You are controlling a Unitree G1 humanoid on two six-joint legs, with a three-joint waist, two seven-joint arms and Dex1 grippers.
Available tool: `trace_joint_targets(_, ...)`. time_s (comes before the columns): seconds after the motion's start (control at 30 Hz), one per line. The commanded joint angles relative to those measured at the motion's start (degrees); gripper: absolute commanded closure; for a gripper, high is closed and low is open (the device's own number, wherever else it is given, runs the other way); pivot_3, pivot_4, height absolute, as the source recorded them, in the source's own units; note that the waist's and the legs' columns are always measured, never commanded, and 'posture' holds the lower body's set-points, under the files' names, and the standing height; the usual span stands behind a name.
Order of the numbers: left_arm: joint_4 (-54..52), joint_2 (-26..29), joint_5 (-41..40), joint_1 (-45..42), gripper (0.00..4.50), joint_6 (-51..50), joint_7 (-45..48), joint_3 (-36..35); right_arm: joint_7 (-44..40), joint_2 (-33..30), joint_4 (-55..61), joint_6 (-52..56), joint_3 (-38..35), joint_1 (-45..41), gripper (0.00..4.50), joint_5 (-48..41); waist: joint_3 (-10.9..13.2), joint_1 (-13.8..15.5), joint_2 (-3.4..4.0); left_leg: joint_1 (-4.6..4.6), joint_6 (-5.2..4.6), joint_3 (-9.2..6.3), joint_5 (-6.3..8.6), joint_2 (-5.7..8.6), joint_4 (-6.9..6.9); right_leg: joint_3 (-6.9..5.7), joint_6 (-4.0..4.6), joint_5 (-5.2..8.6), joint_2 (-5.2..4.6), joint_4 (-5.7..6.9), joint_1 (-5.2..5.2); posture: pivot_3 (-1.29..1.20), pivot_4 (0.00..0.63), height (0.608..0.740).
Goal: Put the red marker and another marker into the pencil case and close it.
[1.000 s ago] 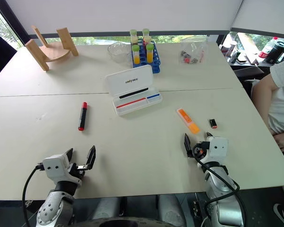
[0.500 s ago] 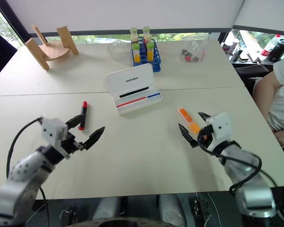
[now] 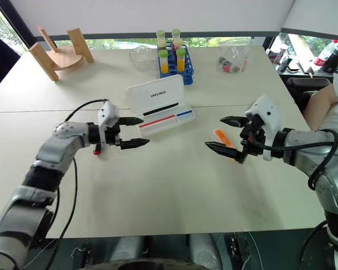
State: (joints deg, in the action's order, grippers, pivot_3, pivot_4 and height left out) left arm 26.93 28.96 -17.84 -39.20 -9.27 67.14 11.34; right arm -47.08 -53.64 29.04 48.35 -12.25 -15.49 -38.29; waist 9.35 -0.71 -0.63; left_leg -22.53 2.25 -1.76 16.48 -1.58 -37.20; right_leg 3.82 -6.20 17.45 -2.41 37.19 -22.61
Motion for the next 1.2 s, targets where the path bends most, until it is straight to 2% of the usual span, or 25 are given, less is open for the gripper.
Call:
trace_joint_targets(0.03,7.98,-2.54,4.12,-4.03,0.05,5.3,2.48,1.68,0.26,-1.03,1.97,0.53,-2.29,-0.51,0.0,-1.32,0.01,-0.07,-0.01,-0.02,-0.01,0.01,0.01,0.0,0.0,0.01,0.0,0.0,0.0,0.0,-0.03,0.0,0.15,0.74)
trace_joint_targets(0.27,22.78,-7.88,11.01,-9.62,0.05,11.57,0.11,2.35,2.99,-0.5,4.13,1.6,-3.93,0.4,0.0,-1.99,0.02,0.06,-0.03,-0.02,-0.02,-0.02,0.0,0.0,-0.06,0.01,-0.02,-0.01,-0.01,0.08,-0.04,0.0,0.15,0.74)
trace_joint_targets(0.3,24.27,-8.5,11.27,-10.21,0.29,11.5,0.08,2.06,3.3,-0.43,4.15,1.6,-3.96,0.27,0.0,-2.07,0.02,0.06,-0.03,-0.02,-0.02,-0.02,0.0,0.0,-0.08,0.01,-0.06,-0.03,-0.01,0.08,-0.02,0.0,0.15,0.74)
trace_joint_targets(0.37,26.14,-9.09,11.75,-10.91,0.93,11.8,0.27,1.54,3.78,-0.34,4.18,1.57,-3.98,-0.01,0.0,-2.24,0.02,0.0,-0.03,-0.01,-0.02,-0.02,0.0,0.01,-0.12,0.01,-0.07,-0.04,-0.01,0.08,0.01,0.0,0.15,0.74)
trace_joint_targets(0.6,22.87,-7.48,11.21,-8.86,4.46,9.15,6.19,0.68,3.86,-0.95,2.51,0.41,-3.62,-1.63,0.0,-1.4,0.02,-0.07,-0.03,0.01,-0.02,-0.04,0.0,0.0,-0.08,0.01,-0.07,-0.04,0.01,0.12,-0.02,0.0,0.15,0.74)
trace_joint_targets(0.7,16.46,-5.35,10.48,-5.49,4.46,7.27,9.82,0.81,3.45,-1.25,1.27,-0.4,-3.22,-2.63,0.0,-0.61,0.01,-0.19,-0.01,0.02,-0.01,-0.02,0.0,0.0,-0.07,0.02,-0.07,-0.04,-0.01,0.12,-0.01,0.0,0.15,0.74)
trace_joint_targets(0.8,5.7,-1.75,9.05,0.37,4.46,4.02,13.71,1.28,2.7,-1.78,-0.01,-1.26,-2.84,-3.64,0.0,0.04,0.01,-0.25,0.01,0.02,-0.01,-0.02,0.0,-0.02,-0.06,0.03,-0.07,-0.04,0.0,0.14,-0.02,0.0,0.15,0.74)
trace_joint_targets(0.97,-6.84,2.97,7.14,8.06,4.46,1.39,16.41,1.21,1.93,-1.83,-1.35,-2.35,-1.8,-4.86,0.0,0.79,0.01,-0.1,0.02,0.03,-0.01,-0.02,0.0,-0.06,-0.06,0.04,-0.06,-0.03,-0.01,0.16,-0.02,0.0,0.15,0.74)
trace_joint_targets(1.2,-11.7,5.19,7.26,11.88,4.46,2.34,15.93,1.66,0.96,-1.37,-2.79,-3.58,0.07,-6.22,0.0,2.0,0.01,0.0,0.02,0.04,-0.01,0.01,0.0,-0.04,-0.12,0.04,-0.06,-0.03,-0.04,0.16,0.02,0.0,0.15,0.74)
